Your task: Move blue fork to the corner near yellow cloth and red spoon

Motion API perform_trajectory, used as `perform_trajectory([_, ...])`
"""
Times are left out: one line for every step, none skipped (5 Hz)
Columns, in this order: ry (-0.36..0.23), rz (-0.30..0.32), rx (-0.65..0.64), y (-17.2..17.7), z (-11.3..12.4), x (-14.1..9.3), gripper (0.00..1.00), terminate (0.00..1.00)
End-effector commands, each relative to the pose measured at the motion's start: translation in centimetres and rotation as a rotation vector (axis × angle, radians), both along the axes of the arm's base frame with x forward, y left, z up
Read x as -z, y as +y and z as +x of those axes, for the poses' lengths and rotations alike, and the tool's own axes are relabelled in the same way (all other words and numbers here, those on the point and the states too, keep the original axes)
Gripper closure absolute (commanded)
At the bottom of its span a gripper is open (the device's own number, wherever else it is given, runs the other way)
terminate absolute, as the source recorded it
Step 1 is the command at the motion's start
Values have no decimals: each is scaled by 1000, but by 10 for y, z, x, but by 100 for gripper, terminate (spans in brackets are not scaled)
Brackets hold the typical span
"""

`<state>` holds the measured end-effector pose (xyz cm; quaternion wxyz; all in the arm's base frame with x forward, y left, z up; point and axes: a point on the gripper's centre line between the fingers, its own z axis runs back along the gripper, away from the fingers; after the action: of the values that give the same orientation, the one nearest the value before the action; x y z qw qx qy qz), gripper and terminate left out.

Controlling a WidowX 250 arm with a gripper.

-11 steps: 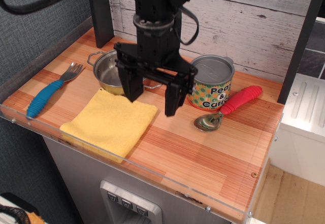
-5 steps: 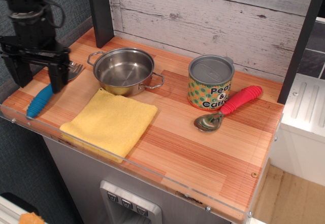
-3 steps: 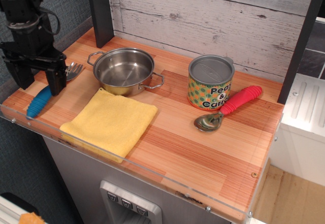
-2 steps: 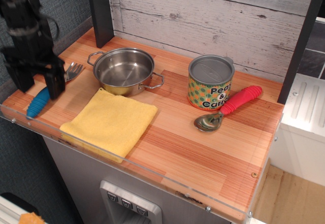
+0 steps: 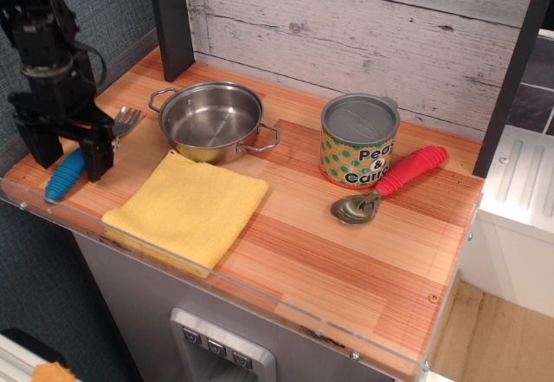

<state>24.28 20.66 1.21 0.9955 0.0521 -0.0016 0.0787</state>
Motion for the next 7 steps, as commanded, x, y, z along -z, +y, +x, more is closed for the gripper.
perform_trajectory([-41, 18, -2, 7, 0, -9, 100, 0])
perform_trajectory([-49, 9, -8, 8, -1, -10, 100, 0])
perform_trajectory([-59, 28, -20, 7, -3, -20, 100, 0])
perform_trajectory([-74, 53, -61, 3, -8, -38, 100, 0])
perform_trajectory([-81, 57, -148, -6, -15, -54, 100, 0])
perform_trajectory([-72, 42, -317, -22, -28, -70, 100, 0])
perform_trajectory([-99, 34, -555, -47, -32, -78, 100, 0])
